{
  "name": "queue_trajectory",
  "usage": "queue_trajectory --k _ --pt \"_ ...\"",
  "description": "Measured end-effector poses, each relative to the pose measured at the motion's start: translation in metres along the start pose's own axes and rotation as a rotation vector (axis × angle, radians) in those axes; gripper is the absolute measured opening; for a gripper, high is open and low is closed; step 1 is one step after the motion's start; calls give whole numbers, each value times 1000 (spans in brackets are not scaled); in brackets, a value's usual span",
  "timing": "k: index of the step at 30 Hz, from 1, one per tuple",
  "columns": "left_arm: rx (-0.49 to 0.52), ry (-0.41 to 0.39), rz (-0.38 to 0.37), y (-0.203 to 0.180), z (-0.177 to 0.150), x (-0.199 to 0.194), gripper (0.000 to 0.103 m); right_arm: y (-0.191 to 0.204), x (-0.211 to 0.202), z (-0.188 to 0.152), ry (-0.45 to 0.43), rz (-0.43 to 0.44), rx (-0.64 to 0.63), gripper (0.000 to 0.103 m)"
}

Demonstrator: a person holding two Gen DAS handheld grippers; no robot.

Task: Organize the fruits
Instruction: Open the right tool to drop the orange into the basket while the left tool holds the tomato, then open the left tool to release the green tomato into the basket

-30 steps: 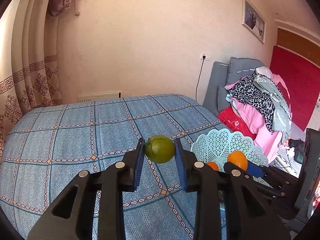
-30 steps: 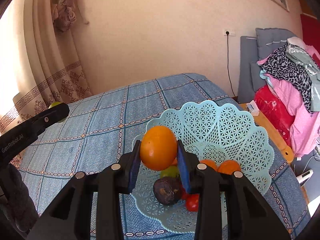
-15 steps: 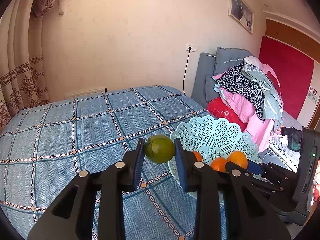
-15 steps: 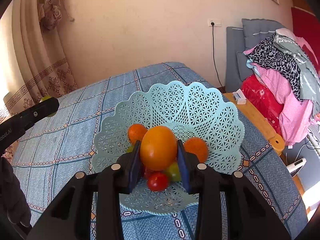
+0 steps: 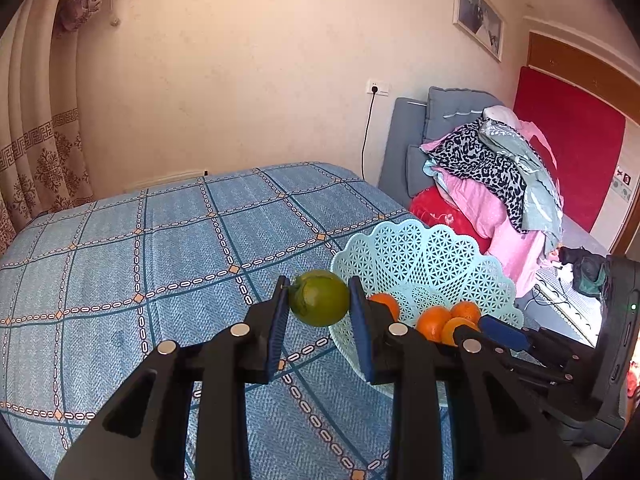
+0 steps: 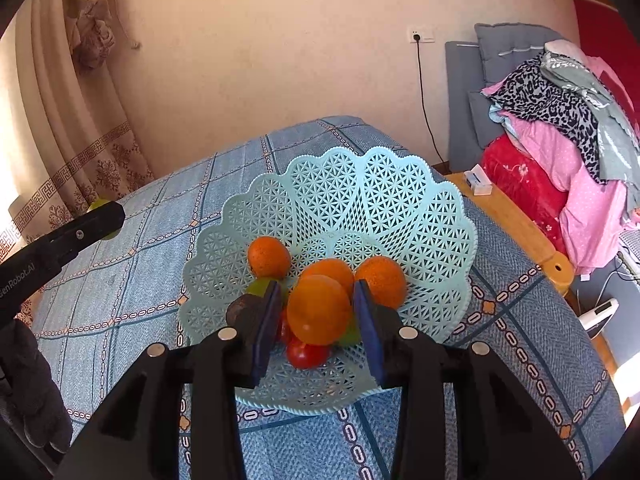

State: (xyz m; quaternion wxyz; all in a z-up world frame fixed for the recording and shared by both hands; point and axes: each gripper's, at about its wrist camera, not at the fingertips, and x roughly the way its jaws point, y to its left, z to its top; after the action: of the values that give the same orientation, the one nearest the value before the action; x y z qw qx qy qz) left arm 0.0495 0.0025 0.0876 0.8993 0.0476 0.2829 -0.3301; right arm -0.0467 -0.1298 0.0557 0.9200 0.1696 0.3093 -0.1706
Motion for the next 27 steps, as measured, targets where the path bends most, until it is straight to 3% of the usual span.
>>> queue_trajectory --k 9,27 --pt "2 17 -15 -2 -3 5 30 -8 -8 0 -27 -11 11 41" --pt "20 65 -123 -29 -26 44 30 -14 -10 -5 -51 -35 -5 42"
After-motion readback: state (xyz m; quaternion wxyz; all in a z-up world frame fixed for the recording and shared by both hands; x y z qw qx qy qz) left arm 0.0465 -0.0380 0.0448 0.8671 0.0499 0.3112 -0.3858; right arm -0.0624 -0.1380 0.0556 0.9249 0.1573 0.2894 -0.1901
